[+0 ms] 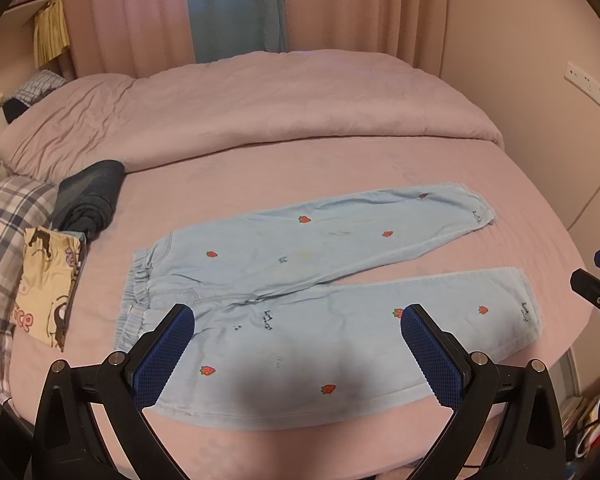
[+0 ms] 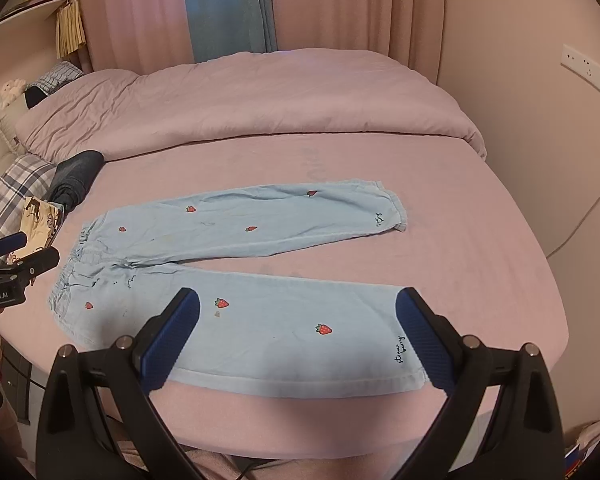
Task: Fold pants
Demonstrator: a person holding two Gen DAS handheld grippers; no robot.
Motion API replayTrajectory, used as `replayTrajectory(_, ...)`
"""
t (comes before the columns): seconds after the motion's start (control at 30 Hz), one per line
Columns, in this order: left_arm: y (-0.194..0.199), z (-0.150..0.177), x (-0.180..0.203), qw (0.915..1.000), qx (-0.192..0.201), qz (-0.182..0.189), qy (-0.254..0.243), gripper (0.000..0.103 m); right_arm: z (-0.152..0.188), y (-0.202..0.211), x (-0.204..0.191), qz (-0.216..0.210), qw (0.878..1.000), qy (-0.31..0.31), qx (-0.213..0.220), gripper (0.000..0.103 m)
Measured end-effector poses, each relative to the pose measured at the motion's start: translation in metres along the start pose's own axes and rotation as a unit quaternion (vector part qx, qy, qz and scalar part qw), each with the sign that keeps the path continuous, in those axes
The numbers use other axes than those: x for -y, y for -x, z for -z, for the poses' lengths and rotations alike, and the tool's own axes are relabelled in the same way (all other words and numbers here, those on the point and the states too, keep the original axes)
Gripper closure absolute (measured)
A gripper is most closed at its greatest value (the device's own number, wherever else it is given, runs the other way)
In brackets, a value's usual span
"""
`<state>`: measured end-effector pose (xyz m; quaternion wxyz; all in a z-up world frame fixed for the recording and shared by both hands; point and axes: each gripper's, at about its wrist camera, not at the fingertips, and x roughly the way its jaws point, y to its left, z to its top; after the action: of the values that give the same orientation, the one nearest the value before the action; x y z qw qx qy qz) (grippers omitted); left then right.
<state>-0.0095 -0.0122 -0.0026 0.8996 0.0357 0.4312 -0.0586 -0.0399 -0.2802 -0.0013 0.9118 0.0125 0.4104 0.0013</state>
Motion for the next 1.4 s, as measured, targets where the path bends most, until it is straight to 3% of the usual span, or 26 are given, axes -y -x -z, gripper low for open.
replayTrajectory(1.0, -0.004, 0.002, 0.008, 0.9999, -0.005, 0.005, -0.010, 0.000, 0.002, 0.001, 0.002, 0.007, 1.000, -0.005, 0.000, 0.004)
replayTrajectory(1.4, -0.044, 0.007, -0.028, 0.9983, -0.043, 0.006, 0.040, 0.000, 0.001, -0.033, -0.006, -0.014, 0.999, -0.001, -0.032, 0.004)
